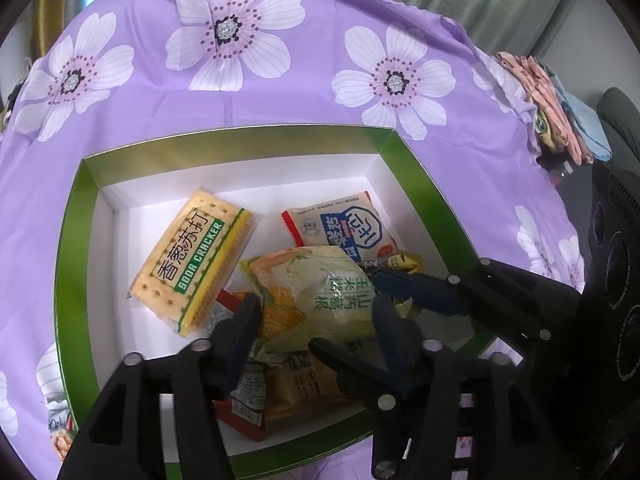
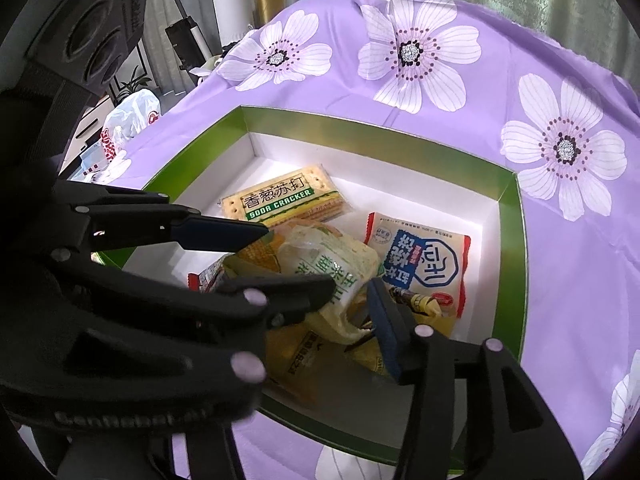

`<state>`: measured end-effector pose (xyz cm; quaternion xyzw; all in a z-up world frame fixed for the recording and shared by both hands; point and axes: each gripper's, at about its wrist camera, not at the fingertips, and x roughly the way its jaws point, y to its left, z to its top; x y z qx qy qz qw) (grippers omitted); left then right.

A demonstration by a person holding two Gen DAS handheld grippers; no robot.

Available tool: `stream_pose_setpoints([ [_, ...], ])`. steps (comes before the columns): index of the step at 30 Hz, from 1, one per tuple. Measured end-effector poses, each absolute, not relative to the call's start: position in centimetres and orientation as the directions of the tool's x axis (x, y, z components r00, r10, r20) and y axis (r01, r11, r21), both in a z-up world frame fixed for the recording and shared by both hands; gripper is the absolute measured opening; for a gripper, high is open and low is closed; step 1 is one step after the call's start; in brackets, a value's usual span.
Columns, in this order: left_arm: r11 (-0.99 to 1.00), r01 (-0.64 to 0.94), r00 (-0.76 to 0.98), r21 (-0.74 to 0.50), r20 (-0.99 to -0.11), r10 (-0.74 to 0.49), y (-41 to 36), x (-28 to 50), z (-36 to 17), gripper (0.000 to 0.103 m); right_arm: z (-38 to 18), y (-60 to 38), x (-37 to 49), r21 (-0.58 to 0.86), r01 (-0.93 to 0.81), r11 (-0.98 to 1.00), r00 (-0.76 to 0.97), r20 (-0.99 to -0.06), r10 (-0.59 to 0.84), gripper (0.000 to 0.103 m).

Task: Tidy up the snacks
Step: 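Open the left gripper to release the yellow bag and withdraw, then move the open left gripper to the orange panda-print bag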

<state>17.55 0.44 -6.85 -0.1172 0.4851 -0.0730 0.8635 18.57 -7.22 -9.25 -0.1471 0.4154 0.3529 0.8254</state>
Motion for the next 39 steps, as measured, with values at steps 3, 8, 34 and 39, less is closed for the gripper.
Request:
stream_pose_setpoints([
  [3,0.963,0.011,0.52,-0.269,-0.821,-0.235,0.4,17.6,-6.8,0.065,-9.1,-7.2,18.4,0.05,-0.704,0.709,0.41,-0.786,0.463,0.054],
  [8,0.966,-0.001,0.528,-0.257,-0.821,-0.218,0.5,17.4,-6.5,0.078,-8.9,-7.4,18.3,0.046,-0.697,0.715,0.42,-0.782,0.46,0.058],
  [34,0.98,0.032,0.674,-0.197,-0.719,-0.167,-1.7,10.1,-0.6,0.101,-4.8,-14.4,12.3,0.053,-0.6,0.799,0.562,-0.683,0.467,0.084],
  [39,0.985,0.04,0.711,-0.165,-0.688,-0.144,-2.7,7.5,0.9,0.101,-3.2,-15.6,9.4,0.044,-0.602,0.797,0.609,-0.621,0.494,0.095],
])
